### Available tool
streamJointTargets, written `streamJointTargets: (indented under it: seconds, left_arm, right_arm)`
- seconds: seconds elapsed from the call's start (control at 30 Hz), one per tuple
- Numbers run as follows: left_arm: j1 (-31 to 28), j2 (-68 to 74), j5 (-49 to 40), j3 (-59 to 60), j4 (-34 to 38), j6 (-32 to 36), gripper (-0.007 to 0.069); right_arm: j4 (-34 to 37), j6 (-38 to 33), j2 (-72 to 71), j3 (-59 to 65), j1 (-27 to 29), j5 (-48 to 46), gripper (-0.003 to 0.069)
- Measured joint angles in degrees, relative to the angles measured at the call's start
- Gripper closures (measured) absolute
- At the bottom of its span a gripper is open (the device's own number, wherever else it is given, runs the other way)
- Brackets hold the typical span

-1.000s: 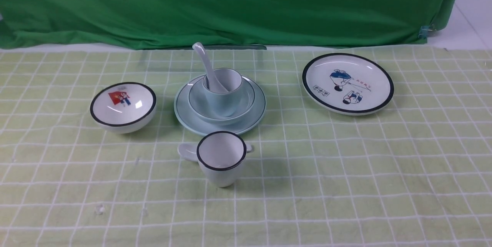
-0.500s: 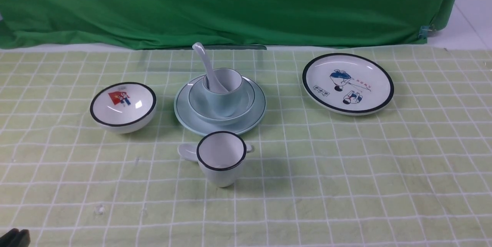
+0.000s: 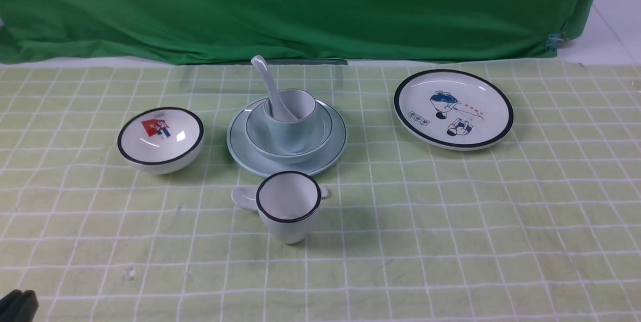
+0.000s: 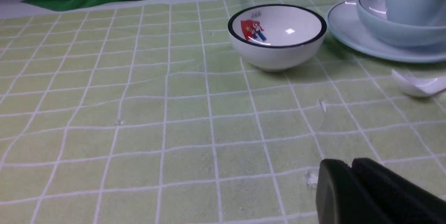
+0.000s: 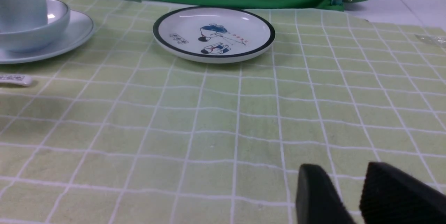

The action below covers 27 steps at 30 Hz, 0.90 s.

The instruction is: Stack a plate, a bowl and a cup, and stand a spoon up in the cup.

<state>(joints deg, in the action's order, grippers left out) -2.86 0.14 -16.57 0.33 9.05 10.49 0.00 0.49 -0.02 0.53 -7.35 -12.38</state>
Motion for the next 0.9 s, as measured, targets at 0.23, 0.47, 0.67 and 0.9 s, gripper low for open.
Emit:
streamJointTargets:
  seconds: [0.23,0.47,0.67,0.9]
  left_arm:
    - [0.0,0.0,2.2,0.0,-6.4,-15.4,0.0631]
    - [0.0,0.0,2.2,0.0,-7.4,-15.0,0.0631]
    - [0.0,0.0,2.2,0.0,-7.6,-14.7,0.0631]
    - [0.0,0.0,2.3,0.0,-7.7,-14.7,0.0631]
  right_arm:
    - [0.0,0.0,0.0,0.0,0.0,0.0,0.0419]
    - [0.0,0.1,0.0,0.0,0.0,0.0,0.0418]
    - [0.0,0.1,0.0,0.0,0.0,0.0,0.0418]
    - [0.0,0.1,0.0,0.0,0.0,0.0,0.0418]
